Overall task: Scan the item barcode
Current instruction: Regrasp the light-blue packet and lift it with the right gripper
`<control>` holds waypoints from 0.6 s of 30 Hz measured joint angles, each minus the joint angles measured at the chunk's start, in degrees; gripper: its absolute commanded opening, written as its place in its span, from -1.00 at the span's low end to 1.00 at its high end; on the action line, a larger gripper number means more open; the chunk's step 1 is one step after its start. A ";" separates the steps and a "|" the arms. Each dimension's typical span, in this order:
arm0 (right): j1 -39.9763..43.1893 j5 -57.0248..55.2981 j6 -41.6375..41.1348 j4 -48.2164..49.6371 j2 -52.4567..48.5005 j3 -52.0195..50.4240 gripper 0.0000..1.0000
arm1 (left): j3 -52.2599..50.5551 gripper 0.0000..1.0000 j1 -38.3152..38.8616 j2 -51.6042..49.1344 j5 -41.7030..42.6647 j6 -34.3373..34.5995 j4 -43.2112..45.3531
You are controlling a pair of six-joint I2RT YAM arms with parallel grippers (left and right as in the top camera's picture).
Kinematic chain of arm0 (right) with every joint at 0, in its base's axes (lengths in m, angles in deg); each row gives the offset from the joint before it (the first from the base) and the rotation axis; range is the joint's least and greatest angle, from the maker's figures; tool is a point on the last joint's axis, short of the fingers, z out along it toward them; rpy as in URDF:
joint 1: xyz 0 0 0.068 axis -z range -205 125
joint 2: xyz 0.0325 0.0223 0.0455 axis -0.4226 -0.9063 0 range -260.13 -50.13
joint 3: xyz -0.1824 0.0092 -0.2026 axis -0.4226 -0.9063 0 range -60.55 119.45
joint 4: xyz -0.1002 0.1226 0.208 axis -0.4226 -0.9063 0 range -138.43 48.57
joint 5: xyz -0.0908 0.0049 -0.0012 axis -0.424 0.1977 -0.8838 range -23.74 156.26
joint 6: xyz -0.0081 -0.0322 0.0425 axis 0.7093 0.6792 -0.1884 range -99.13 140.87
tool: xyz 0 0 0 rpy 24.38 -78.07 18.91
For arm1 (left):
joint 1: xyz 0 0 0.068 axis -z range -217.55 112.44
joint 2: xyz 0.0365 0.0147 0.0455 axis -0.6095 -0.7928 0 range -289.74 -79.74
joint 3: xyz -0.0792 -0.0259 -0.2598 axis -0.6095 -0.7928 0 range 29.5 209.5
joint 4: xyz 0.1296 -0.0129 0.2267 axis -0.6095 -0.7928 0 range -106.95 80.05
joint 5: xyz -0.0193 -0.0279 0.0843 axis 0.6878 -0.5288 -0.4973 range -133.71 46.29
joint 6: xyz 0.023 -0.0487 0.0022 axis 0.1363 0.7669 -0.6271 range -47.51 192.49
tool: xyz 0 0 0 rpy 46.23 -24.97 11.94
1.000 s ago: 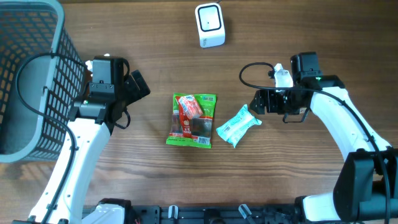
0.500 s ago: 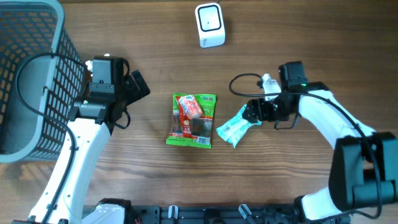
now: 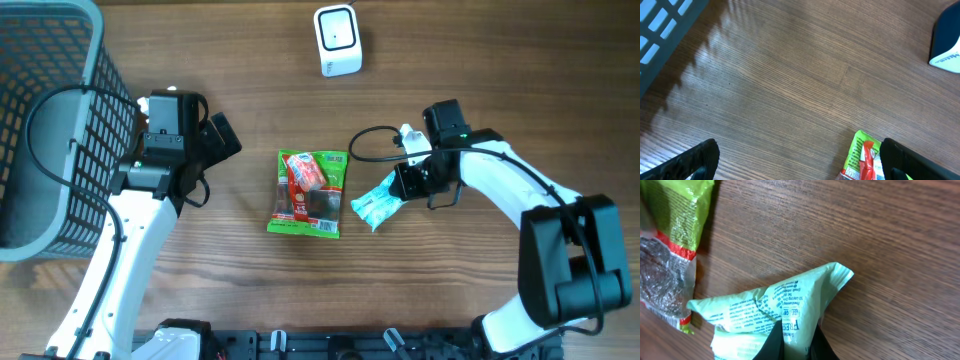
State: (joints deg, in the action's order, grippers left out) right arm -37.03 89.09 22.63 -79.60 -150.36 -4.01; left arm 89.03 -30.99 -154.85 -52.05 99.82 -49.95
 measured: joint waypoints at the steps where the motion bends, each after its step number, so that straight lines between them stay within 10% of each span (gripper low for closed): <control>1: 0.37 0.20 0.50 -0.39 0.92 0.00 -0.91 | 0.00 1.00 0.00 0.00 0.02 0.00 0.02; 18: 1.01 6.12 1.33 1.95 25.99 1.05 -0.91 | 0.00 1.00 0.00 0.00 0.02 0.00 0.02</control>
State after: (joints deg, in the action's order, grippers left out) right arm -36.03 95.21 23.96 -77.65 -124.37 -2.96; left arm 89.03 -30.99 -154.85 -52.03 99.82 -49.93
